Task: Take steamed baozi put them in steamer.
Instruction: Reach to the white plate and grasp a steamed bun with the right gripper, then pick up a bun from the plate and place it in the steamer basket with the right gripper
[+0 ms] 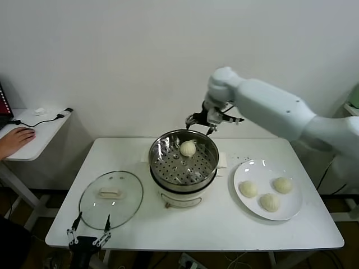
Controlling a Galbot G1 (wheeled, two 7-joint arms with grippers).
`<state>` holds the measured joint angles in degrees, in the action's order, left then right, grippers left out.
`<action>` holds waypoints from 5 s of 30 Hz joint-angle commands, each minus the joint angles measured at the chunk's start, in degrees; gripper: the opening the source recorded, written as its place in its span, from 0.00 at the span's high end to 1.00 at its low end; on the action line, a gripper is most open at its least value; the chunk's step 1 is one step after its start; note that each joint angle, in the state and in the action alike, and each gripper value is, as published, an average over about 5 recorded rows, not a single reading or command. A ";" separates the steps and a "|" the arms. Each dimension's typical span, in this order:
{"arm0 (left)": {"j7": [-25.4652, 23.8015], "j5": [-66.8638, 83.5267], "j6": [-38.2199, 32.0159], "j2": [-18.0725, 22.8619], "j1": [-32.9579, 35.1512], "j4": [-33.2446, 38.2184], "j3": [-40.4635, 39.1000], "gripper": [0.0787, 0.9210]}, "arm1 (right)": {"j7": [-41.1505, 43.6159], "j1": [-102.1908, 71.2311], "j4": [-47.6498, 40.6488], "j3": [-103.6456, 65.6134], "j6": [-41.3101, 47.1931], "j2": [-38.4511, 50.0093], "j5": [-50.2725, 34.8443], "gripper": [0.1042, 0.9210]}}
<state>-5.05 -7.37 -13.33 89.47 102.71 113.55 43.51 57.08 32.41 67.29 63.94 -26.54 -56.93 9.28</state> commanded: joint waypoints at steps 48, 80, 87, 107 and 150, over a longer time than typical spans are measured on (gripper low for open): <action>0.21 0.26 -0.77 -0.10 1.31 -2.20 0.68 0.12 | 4.67 -28.51 -9.15 -5.48 40.13 9.92 -15.08 0.12; 0.25 0.06 -1.73 -0.23 1.81 -2.91 1.03 0.12 | 5.62 -27.35 -11.10 -6.87 39.08 9.57 -16.63 0.42; 0.28 0.18 -1.91 -0.33 2.14 -2.83 1.35 0.12 | 5.66 -21.65 -7.52 -3.98 39.15 13.01 -20.82 0.44; -0.59 -0.46 -2.18 0.08 2.79 -0.82 -2.10 0.12 | 3.62 18.84 -4.95 20.73 45.75 -3.24 -61.09 0.43; -0.70 -1.31 -1.64 0.05 2.01 -0.06 -2.74 0.12 | -9.45 -3.83 -13.40 21.27 50.95 -24.96 -55.27 0.37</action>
<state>-5.74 -8.63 -14.92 89.42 104.67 113.47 40.83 48.36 30.27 54.88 85.13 24.30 -80.89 -46.69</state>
